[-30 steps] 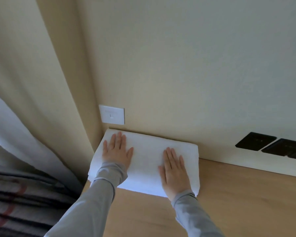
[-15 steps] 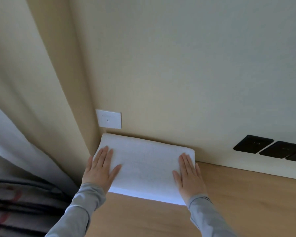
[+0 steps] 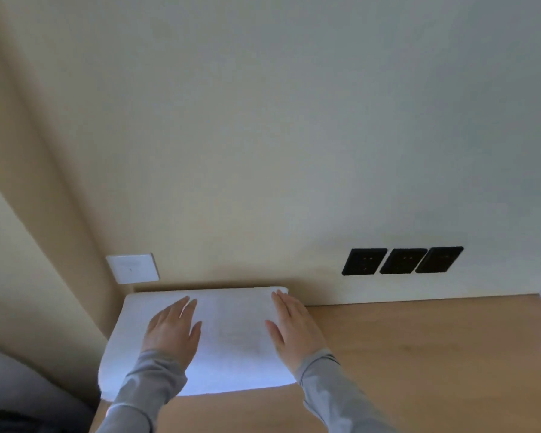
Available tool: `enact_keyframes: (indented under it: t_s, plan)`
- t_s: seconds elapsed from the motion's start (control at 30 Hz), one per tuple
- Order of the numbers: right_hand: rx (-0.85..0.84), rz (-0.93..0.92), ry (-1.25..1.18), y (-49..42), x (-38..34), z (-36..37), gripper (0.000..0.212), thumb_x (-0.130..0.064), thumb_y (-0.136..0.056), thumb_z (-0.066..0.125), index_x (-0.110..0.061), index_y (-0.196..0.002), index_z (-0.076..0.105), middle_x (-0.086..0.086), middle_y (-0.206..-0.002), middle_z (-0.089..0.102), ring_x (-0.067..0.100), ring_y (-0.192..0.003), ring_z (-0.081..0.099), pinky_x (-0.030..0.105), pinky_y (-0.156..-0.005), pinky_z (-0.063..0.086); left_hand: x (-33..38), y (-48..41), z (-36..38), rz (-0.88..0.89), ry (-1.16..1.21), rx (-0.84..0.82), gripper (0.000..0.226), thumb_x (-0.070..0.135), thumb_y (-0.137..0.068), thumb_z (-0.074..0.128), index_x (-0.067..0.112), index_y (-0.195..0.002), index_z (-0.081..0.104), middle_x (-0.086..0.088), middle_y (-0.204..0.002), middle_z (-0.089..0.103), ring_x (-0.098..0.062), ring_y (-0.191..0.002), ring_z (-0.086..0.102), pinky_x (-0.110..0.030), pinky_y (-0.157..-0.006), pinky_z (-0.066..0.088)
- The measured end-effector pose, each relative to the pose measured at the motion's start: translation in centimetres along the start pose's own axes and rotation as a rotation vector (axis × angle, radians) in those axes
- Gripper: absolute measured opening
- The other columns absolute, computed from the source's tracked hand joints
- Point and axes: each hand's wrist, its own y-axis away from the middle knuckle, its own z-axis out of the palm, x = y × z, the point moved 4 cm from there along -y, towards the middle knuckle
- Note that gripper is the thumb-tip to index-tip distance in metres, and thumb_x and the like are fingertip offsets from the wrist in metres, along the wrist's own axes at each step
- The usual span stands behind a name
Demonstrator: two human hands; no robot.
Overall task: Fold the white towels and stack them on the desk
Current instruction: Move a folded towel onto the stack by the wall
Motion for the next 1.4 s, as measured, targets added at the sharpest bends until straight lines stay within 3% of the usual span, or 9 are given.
enact_keyframes:
  t_s: [0.33, 0.7, 0.87, 0.97, 1.0, 1.03, 1.07, 1.13, 1.4]
  plan:
    - [0.233, 0.118, 0.085, 7.5, 10.5, -12.5, 0.053, -0.039, -0.100, 0.033, -0.013, -0.146, 0.028, 0.003, -0.148, 0.038, 0.017, -0.137, 0.031, 0.029, -0.115, 0.022, 18.7, 1.3, -5.7, 0.254, -0.094, 0.070, 0.045, 0.038, -0.098, 0.030, 0.027, -0.142, 0.031, 0.011, -0.144, 0.040, -0.010, -0.129, 0.040, -0.026, -0.105, 0.028]
    - [0.368, 0.387, 0.178, 30.8, 31.4, -26.8, 0.053, -0.038, -0.099, 0.032, -0.015, -0.146, 0.025, 0.002, -0.144, 0.041, 0.018, -0.134, 0.034, 0.028, -0.111, 0.025, 52.0, 10.6, -8.0, 0.548, -0.059, 0.162, 0.048, 0.040, -0.098, 0.033, 0.026, -0.144, 0.030, 0.009, -0.142, 0.043, -0.013, -0.129, 0.040, -0.030, -0.105, 0.029]
    - [0.397, 0.529, 0.197, 41.4, 39.3, -30.5, 0.050, -0.035, -0.096, 0.044, -0.010, -0.139, 0.039, 0.003, -0.125, 0.055, 0.021, -0.117, 0.050, 0.029, -0.101, 0.038, 65.1, 15.2, -5.9, 0.688, -0.036, 0.115, 0.047, 0.040, -0.098, 0.032, 0.027, -0.143, 0.030, 0.008, -0.143, 0.042, -0.014, -0.129, 0.040, -0.030, -0.106, 0.028]
    - [0.498, 0.571, 0.293, 46.1, 43.3, -32.3, 0.043, -0.031, -0.076, 0.075, -0.005, -0.109, 0.064, 0.005, -0.091, 0.068, 0.021, -0.084, 0.066, 0.025, -0.075, 0.052, 71.7, 16.9, -4.8, 0.762, -0.039, 0.089, 0.047, 0.040, -0.098, 0.031, 0.026, -0.143, 0.030, 0.007, -0.142, 0.043, -0.015, -0.129, 0.041, -0.031, -0.106, 0.029]
    - [0.463, 0.608, 0.289, 47.3, 44.6, -32.6, 0.044, -0.034, -0.079, 0.071, -0.006, -0.111, 0.062, 0.006, -0.096, 0.068, 0.020, -0.088, 0.065, 0.025, -0.078, 0.051, 73.7, 17.3, -4.6, 0.784, -0.045, 0.088, 0.047, 0.040, -0.098, 0.031, 0.026, -0.143, 0.030, 0.007, -0.142, 0.043, -0.015, -0.129, 0.041, -0.032, -0.106, 0.029]
    - [0.414, 0.651, 0.271, 48.2, 45.7, -32.6, 0.048, -0.039, -0.089, 0.058, -0.007, -0.124, 0.054, 0.007, -0.112, 0.063, 0.021, -0.103, 0.060, 0.027, -0.089, 0.046, 75.2, 17.6, -4.3, 0.801, -0.051, 0.091, 0.047, 0.040, -0.098, 0.031, 0.026, -0.143, 0.030, 0.008, -0.142, 0.043, -0.015, -0.129, 0.041, -0.031, -0.106, 0.029]
    - [0.362, 0.694, 0.245, 49.3, 47.5, -32.2, 0.053, -0.042, -0.096, 0.042, -0.010, -0.137, 0.040, 0.007, -0.130, 0.054, 0.021, -0.119, 0.050, 0.029, -0.100, 0.037, 76.8, 17.9, -4.0, 0.819, -0.054, 0.094, 0.047, 0.040, -0.098, 0.031, 0.026, -0.143, 0.030, 0.008, -0.142, 0.043, -0.015, -0.129, 0.041, -0.031, -0.106, 0.029]
    - [0.325, 0.751, 0.225, 51.2, 50.7, -31.7, 0.058, -0.044, -0.099, 0.028, -0.013, -0.147, 0.022, 0.003, -0.146, 0.039, 0.017, -0.133, 0.035, 0.027, -0.109, 0.025, 79.9, 18.1, -3.0, 0.848, -0.050, 0.094, 0.048, 0.040, -0.097, 0.031, 0.027, -0.143, 0.030, 0.008, -0.141, 0.044, -0.014, -0.128, 0.041, -0.031, -0.105, 0.029]
    - [0.184, 0.762, 0.265, 50.5, 63.5, -32.6, 0.057, -0.040, -0.100, 0.028, -0.013, -0.148, 0.017, 0.003, -0.147, 0.035, 0.018, -0.133, 0.033, 0.030, -0.110, 0.024, 89.5, 13.4, 2.4, 0.794, -0.013, 0.047, 0.049, 0.039, -0.097, 0.032, 0.028, -0.144, 0.027, 0.010, -0.144, 0.040, -0.013, -0.129, 0.041, -0.030, -0.104, 0.029]
